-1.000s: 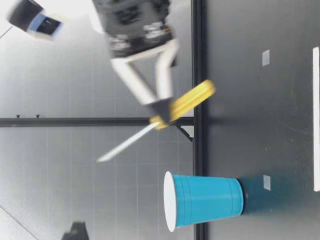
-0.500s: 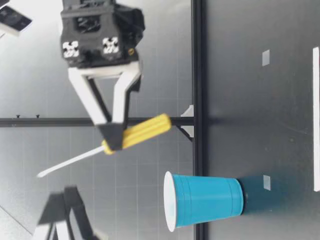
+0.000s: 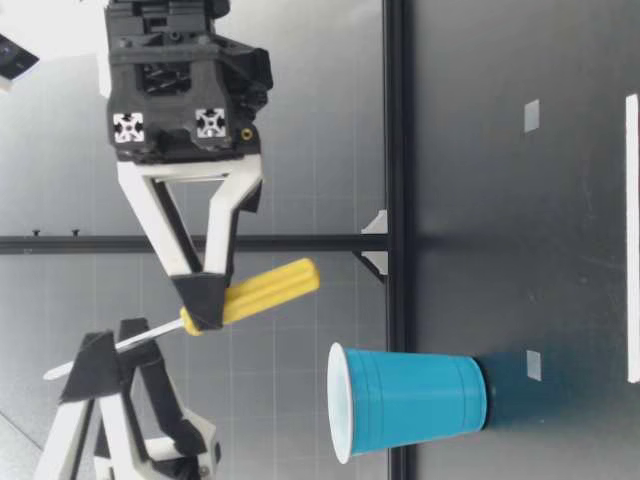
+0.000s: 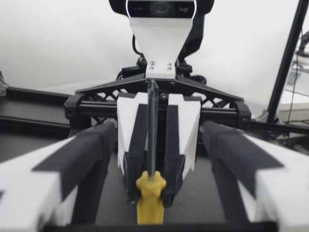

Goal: Pick up the screwdriver with the right arm, hand it over to the left arm then place it into the cup.

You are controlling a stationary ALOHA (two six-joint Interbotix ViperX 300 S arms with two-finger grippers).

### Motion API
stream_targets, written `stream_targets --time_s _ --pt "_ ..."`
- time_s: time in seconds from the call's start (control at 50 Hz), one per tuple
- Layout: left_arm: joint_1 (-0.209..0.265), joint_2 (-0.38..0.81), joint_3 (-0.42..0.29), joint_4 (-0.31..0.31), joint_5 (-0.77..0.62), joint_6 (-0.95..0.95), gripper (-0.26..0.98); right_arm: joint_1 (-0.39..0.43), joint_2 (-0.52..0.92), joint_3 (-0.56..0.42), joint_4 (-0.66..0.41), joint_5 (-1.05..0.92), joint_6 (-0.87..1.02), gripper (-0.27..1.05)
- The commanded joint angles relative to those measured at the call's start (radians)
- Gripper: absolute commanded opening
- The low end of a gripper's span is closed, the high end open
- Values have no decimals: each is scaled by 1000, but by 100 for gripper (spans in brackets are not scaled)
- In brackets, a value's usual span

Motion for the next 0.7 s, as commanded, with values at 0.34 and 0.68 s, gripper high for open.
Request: stream_targets --time_s 0.34,0.68 --pt "-3 -3 -20 0 -6 -5 5 -5 -29 -26 5 -11 -2 4" --pt "-3 -5 -17 0 -6 -5 5 -8 -29 -26 31 5 6 23"
